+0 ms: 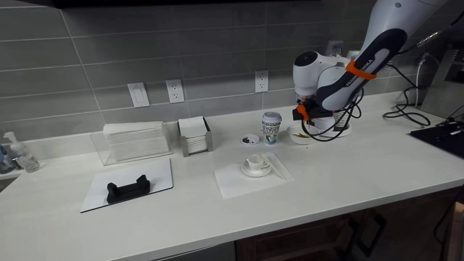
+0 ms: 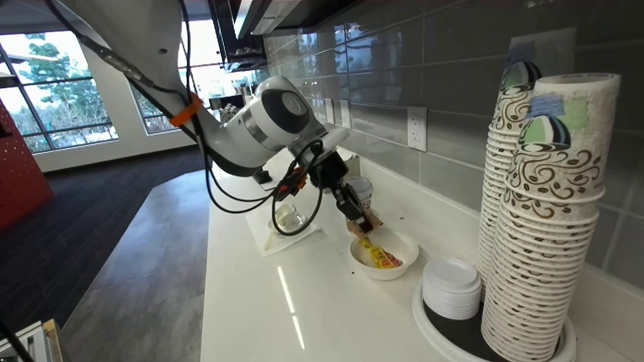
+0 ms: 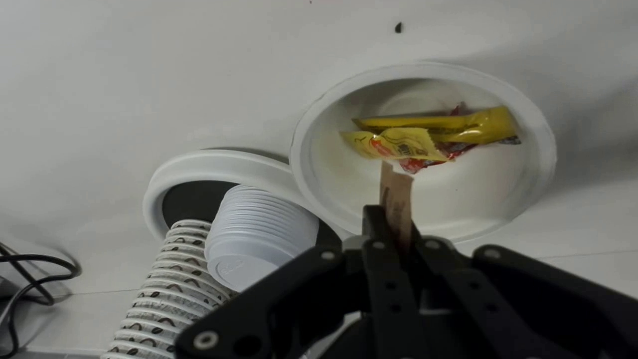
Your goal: Shift the brown sachet to the bowl
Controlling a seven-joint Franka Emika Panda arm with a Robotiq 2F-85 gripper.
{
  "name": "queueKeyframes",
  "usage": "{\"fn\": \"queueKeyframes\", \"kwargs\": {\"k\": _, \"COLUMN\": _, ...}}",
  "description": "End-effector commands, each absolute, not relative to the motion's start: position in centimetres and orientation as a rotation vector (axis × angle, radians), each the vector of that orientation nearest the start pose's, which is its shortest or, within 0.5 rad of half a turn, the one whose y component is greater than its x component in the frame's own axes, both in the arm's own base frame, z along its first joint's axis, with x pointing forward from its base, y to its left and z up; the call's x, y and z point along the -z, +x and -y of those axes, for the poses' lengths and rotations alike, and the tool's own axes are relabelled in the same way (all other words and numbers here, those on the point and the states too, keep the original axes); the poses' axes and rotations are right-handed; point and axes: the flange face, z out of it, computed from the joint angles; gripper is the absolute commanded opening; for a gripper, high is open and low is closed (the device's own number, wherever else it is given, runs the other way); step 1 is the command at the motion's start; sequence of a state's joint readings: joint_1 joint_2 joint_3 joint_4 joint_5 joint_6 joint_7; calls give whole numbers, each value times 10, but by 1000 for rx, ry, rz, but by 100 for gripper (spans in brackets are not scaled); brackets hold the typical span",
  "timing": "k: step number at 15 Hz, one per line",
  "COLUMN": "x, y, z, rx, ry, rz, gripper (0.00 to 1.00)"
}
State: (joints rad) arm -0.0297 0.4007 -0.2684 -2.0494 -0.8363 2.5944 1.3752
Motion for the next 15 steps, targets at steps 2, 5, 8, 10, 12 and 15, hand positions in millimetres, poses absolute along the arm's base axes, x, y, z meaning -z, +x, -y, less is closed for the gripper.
{"fn": "queueKeyframes", "kwargs": {"k": 2, "x": -250, "y": 601, "z": 172, "rx": 714, "ry": -3050, "rz": -1711, "gripper": 31}}
{"fn": "queueKeyframes", "kwargs": {"k": 5, "x": -249, "y": 603, "z": 177, "rx": 717, "ry": -3018, "rz": -1760, "gripper": 45}}
{"fn": "queueKeyframes", "kwargs": {"k": 8, "x": -251, "y": 601, "z": 178, "rx": 723, "ry": -2993, "rz": -1792, "gripper": 67}}
{"fn": "queueKeyframes", "kwargs": {"k": 10, "x": -253, "y": 600, "z": 180, "rx": 725, "ry": -2980, "rz": -1806, "gripper": 80}}
{"fn": "queueKeyframes", "kwargs": {"k": 12, "x": -254, "y": 598, "z": 182, "rx": 704, "ry": -2977, "rz": -1820, "gripper": 94}}
{"fn": "queueKeyframes", "kwargs": {"k": 15, "x": -252, "y": 595, "z": 184, "rx": 665, "ry": -2965, "rz": -1852, "gripper": 100}}
